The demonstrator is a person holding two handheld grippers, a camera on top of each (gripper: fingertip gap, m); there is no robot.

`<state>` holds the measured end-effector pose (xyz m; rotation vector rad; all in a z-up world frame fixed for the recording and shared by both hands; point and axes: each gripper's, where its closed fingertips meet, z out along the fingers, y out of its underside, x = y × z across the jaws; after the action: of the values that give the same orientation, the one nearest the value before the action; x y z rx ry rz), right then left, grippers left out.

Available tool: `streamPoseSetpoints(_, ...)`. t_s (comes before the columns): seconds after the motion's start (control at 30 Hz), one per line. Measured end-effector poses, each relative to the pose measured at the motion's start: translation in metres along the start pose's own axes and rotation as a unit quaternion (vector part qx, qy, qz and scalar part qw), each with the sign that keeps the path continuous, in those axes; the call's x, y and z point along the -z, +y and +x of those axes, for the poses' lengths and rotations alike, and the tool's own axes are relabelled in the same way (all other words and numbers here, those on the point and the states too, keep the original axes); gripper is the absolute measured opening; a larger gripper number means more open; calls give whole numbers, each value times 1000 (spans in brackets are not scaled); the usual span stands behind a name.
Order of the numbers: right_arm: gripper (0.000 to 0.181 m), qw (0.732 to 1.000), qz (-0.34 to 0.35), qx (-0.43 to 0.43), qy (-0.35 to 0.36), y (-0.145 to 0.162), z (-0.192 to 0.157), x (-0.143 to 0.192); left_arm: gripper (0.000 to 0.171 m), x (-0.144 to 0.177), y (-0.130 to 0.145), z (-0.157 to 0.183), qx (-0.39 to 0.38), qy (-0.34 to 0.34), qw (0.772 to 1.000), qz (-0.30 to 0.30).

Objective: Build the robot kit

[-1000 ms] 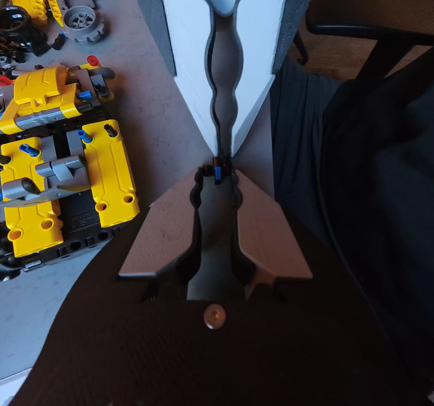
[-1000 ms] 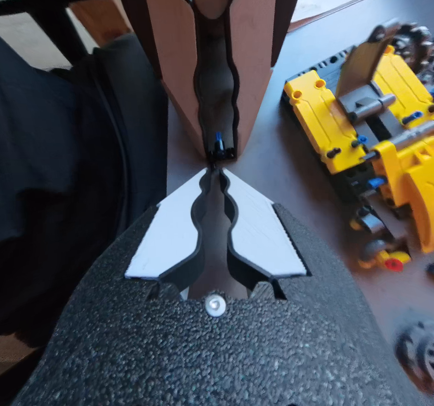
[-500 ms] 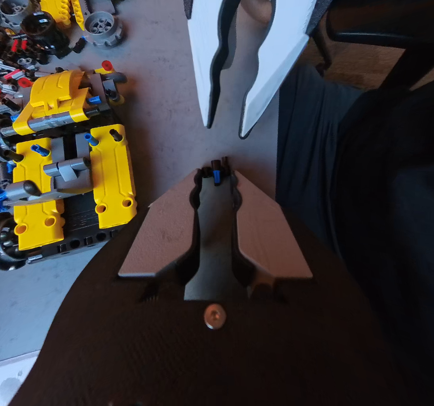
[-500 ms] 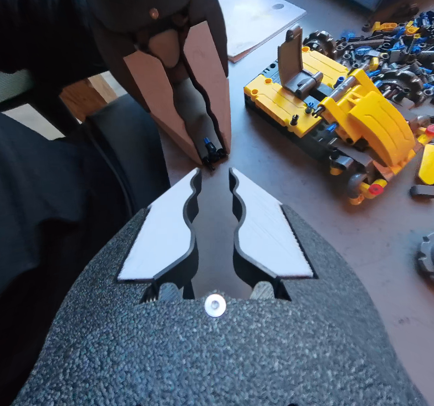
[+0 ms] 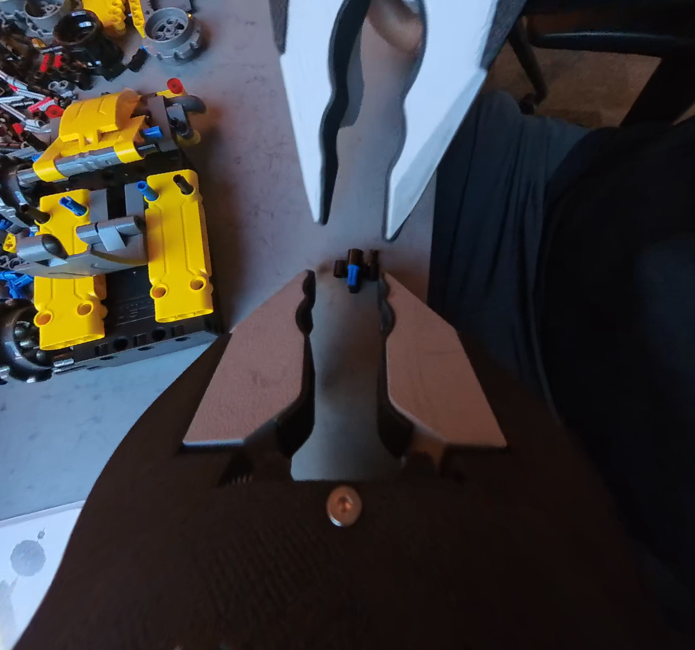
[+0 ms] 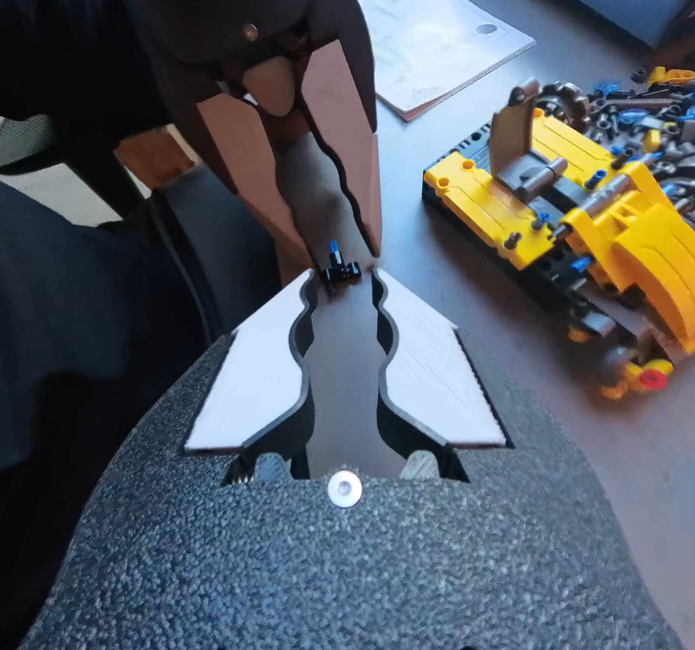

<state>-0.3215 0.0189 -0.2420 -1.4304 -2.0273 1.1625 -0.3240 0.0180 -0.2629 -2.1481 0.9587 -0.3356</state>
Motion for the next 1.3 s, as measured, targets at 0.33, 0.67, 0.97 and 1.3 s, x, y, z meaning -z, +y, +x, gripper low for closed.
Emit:
streamPoseSetpoints(0.33, 7, 999, -37, 0, 9, -1, 7, -17, 37, 5, 6, -3, 12, 10, 1000, 0)
streamPoseSetpoints(0.67, 7, 960, 135, -176, 169, -10, 80, 82, 37, 7, 8, -11, 21, -17, 1000, 1)
streamPoseSetpoints(0.97, 7, 961, 97, -204, 161, 8, 88, 55, 34, 7, 5, -10, 16, -60, 998, 1)
streamPoseSetpoints(1.3, 7, 966, 67, -192, 160, 15, 86, 47, 35, 11, 5, -4, -10, -129, 992, 5)
